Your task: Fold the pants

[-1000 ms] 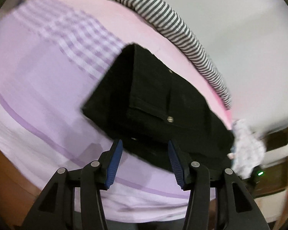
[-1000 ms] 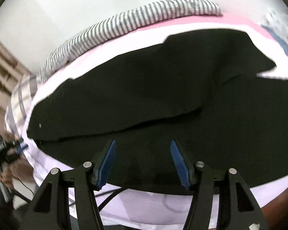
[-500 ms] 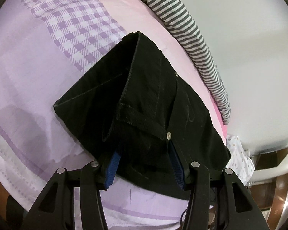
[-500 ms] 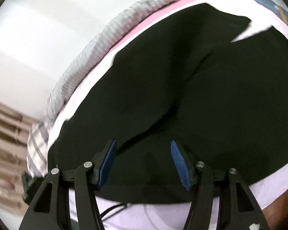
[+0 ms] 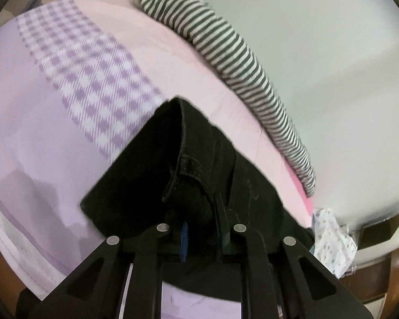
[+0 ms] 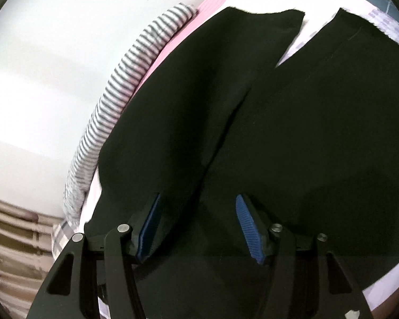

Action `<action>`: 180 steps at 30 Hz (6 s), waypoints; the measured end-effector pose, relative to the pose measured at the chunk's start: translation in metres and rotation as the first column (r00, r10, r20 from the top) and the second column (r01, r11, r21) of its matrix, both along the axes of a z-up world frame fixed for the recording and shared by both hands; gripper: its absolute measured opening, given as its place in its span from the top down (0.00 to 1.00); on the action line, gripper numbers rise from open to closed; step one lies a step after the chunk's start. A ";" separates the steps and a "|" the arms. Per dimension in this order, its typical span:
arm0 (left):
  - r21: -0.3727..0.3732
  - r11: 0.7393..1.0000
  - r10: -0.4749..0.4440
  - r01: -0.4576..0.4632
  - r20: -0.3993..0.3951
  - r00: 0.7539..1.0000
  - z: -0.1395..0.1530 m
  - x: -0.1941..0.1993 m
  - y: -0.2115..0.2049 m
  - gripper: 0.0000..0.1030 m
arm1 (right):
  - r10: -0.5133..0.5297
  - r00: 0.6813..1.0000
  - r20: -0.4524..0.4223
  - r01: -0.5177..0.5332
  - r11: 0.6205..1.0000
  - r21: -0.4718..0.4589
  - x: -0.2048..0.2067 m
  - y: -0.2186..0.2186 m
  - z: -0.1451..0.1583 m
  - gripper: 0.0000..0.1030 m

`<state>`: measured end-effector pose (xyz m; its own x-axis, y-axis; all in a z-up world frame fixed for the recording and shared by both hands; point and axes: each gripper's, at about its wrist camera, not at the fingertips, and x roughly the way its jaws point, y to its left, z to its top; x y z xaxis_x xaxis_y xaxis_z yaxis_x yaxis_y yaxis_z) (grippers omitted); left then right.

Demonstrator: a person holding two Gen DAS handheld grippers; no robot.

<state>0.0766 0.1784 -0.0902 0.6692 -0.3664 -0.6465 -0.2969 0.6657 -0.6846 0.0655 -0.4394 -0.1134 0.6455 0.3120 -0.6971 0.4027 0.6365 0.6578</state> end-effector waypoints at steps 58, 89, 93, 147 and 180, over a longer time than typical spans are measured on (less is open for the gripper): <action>0.237 0.918 -0.273 0.317 -0.201 0.941 -0.016 0.015 0.006 0.85 | -0.204 0.977 -0.065 0.161 0.900 -0.404 -0.065 -0.078 0.065 0.97; 0.576 0.660 -0.443 0.483 -0.221 0.869 0.005 -0.041 -0.051 0.66 | -0.213 0.969 -0.124 0.177 0.952 -0.251 -0.104 -0.096 0.020 0.93; 0.613 0.624 -0.521 0.485 -0.136 0.843 0.024 -0.058 -0.075 0.66 | -0.217 0.970 -0.104 0.191 0.957 -0.218 -0.107 -0.101 0.019 0.92; 0.692 0.149 -0.938 0.706 -0.126 0.322 -0.042 -0.041 -0.446 0.95 | -0.319 0.947 -0.019 0.316 0.944 -0.097 -0.128 -0.178 0.036 0.96; 0.551 0.238 -0.953 0.800 -0.025 0.300 -0.026 -0.042 -0.418 0.70 | -0.408 0.908 -0.090 0.348 0.858 -0.377 -0.159 -0.165 0.069 0.59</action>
